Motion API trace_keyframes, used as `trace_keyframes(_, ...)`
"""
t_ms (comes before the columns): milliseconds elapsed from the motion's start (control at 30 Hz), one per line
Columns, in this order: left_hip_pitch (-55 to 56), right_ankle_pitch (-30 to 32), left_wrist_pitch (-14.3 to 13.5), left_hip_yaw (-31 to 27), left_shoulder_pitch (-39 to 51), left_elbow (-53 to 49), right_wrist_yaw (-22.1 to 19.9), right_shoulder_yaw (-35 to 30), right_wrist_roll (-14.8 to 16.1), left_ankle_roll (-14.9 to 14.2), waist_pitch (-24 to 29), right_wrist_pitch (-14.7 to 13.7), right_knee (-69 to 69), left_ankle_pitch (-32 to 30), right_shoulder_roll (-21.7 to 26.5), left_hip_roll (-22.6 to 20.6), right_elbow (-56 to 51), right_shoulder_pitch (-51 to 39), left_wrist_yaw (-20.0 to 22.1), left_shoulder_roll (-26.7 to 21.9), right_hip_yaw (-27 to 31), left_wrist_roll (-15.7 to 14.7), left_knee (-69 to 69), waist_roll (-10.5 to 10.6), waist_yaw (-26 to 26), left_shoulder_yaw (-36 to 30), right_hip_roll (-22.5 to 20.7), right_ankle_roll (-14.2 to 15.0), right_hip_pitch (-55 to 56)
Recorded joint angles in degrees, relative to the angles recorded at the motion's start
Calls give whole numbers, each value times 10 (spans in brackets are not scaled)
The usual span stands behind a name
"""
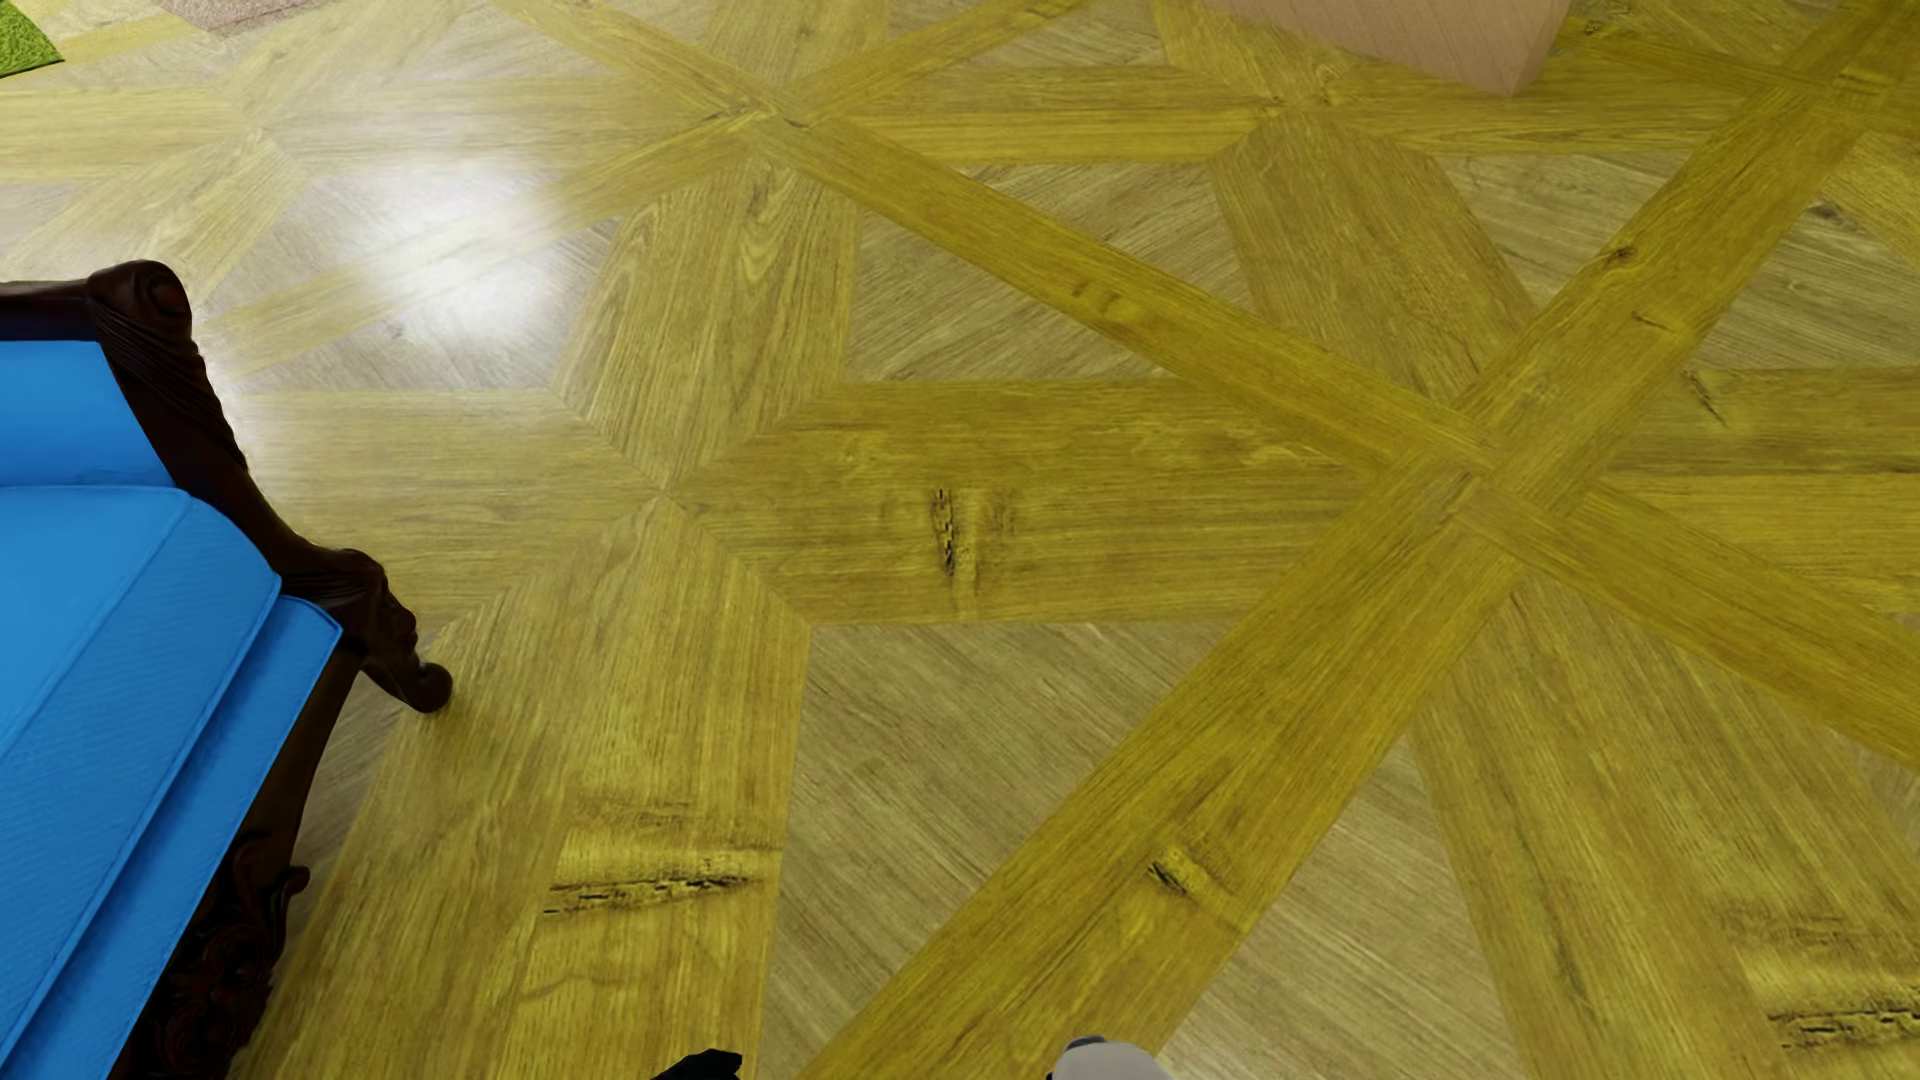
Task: Circle the blue armchair
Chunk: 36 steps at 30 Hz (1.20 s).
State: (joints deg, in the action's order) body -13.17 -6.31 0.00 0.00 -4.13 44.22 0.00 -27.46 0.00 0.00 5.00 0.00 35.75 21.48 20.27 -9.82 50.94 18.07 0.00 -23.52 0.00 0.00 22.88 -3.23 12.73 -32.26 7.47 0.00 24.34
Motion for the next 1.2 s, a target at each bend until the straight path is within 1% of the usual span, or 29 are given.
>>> trace_keyframes(67,-33,11,0,0,21,-14,0,-4,0,0,-15,0,-82,-4,-2,6,18,2,0,-8,0,0,2,3,16,20,5,0,21)
trace_keyframes(100,-58,-16,0,0,17,-27,0,4,0,0,-9,0,-41,-30,-2,22,22,6,0,-8,0,0,21,12,27,22,-8,0,30)
trace_keyframes(133,-80,6,0,0,-2,-34,0,-14,0,0,-13,0,0,-76,0,36,39,7,0,-4,0,0,53,16,39,36,-19,0,18)
trace_keyframes(167,-51,29,0,0,-18,-19,0,-9,0,0,-31,0,50,-165,-3,51,54,10,0,13,0,0,132,27,42,54,-27,0,38)
trace_keyframes(200,-22,4,0,0,-37,5,0,-2,0,0,-24,0,97,-261,-8,76,73,13,0,29,0,0,251,40,38,57,-52,0,13)
trace_keyframes(233,43,-26,0,0,-46,15,0,12,0,0,-19,0,103,-285,-12,74,75,10,0,33,0,0,402,37,20,33,-64,0,-16)
trace_keyframes(267,115,-47,0,0,-49,24,0,-1,0,0,-6,0,83,-266,-11,88,73,2,0,38,0,0,531,47,2,15,-78,0,-73)
trace_keyframes(300,184,-54,0,0,-51,33,0,-10,0,0,-4,0,57,-267,-7,78,63,-6,0,40,0,0,573,37,-32,-21,-71,0,-121)
trace_keyframes(367,276,-62,0,0,-76,61,0,-22,0,0,11,0,-5,-333,2,59,26,-26,0,44,0,0,441,14,-104,-40,-62,0,-219)
trace_keyframes(400,314,-66,0,0,-88,77,0,-8,0,0,12,0,-29,-406,3,55,9,-40,0,44,0,0,311,11,-127,-39,-62,0,-256)
trace_keyframes(433,335,-72,0,0,-101,81,0,3,0,0,10,0,-52,-420,10,55,-27,-46,0,39,0,0,178,7,-144,-40,-63,0,-295)
trace_keyframes(500,357,-99,0,0,-118,96,0,37,0,0,0,0,-60,-145,23,49,-75,-61,0,33,0,0,41,1,-167,-59,-53,0,-346)
trace_keyframes(533,372,-108,0,0,-128,84,0,51,0,0,-2,0,-54,-132,27,46,-84,-60,0,22,0,0,37,-4,-175,-77,-52,0,-367)
trace_keyframes(567,381,-96,0,0,-138,85,0,67,0,0,-4,0,-39,-215,26,39,-86,-53,0,18,0,0,60,-5,-182,-82,-53,0,-386)
trace_keyframes(600,375,-43,0,0,-151,86,0,90,0,0,-8,0,3,-286,22,23,-88,-37,0,18,0,0,86,-16,-181,-76,-41,0,-395)
trace_keyframes(633,371,57,0,0,-156,93,0,88,0,0,-17,0,124,-332,15,-4,-65,-30,0,19,0,0,116,-30,-171,-81,-14,0,-349)
trace_keyframes(667,347,101,0,0,-154,105,0,78,0,0,-17,0,267,-324,13,-20,-41,-22,0,20,0,0,143,-31,-148,-87,-9,0,-289)
trace_keyframes(700,299,28,0,0,-150,93,0,70,0,0,-5,0,375,-288,11,-35,-25,-20,0,16,0,0,136,-46,-135,-83,8,0,-227)
trace_keyframes(733,235,-33,0,0,-141,88,0,50,0,0,9,0,406,-245,7,-34,-11,-24,0,15,0,0,110,-47,-119,-83,4,0,-171)
trace_keyframes(800,137,-78,0,0,-107,90,0,17,0,0,18,0,284,-175,5,-22,5,-11,0,9,0,0,78,-29,-50,-82,-10,0,-99)
trace_keyframes(900,35,-29,0,0,-65,46,0,39,0,0,0,0,-33,-50,15,-5,3,25,0,4,0,0,21,1,8,-25,-16,0,-20)
trace_keyframes(933,4,-14,0,0,-62,23,0,48,0,0,-7,0,-71,-24,16,4,6,32,0,-1,0,0,15,7,21,1,-9,0,3)
trace_keyframes(967,-9,-16,0,0,-43,28,0,49,0,0,-19,0,-60,-4,18,4,9,44,0,-7,0,0,25,18,39,-12,11,0,26)
trace_keyframes(1000,-43,19,0,0,-54,12,0,40,0,0,-12,0,-10,2,26,12,16,51,0,-3,0,0,52,30,62,2,6,0,26)
trace_keyframes(1033,-32,45,0,0,-52,-12,0,73,0,0,-17,0,61,-65,20,27,22,59,0,-2,0,0,127,50,74,56,-11,0,50)
trace_keyframes(1067,-6,27,0,0,-58,21,0,49,0,0,-11,0,104,-202,23,36,49,50,0,17,0,0,249,71,79,19,-17,0,27)
trace_keyframes(1100,45,-4,0,0,-57,28,0,45,0,0,-6,0,128,-300,18,39,66,41,0,21,0,0,375,72,58,7,-19,0,8)
trace_keyframes(1133,104,-25,0,0,-53,33,0,42,0,0,-1,0,126,-338,11,53,74,33,0,26,0,0,457,76,32,-20,-21,0,-26)
trace_keyframes(1200,229,-41,0,0,-59,76,0,35,0,0,5,0,74,-335,-3,51,60,26,0,48,0,0,474,57,-19,-32,3,0,-129)
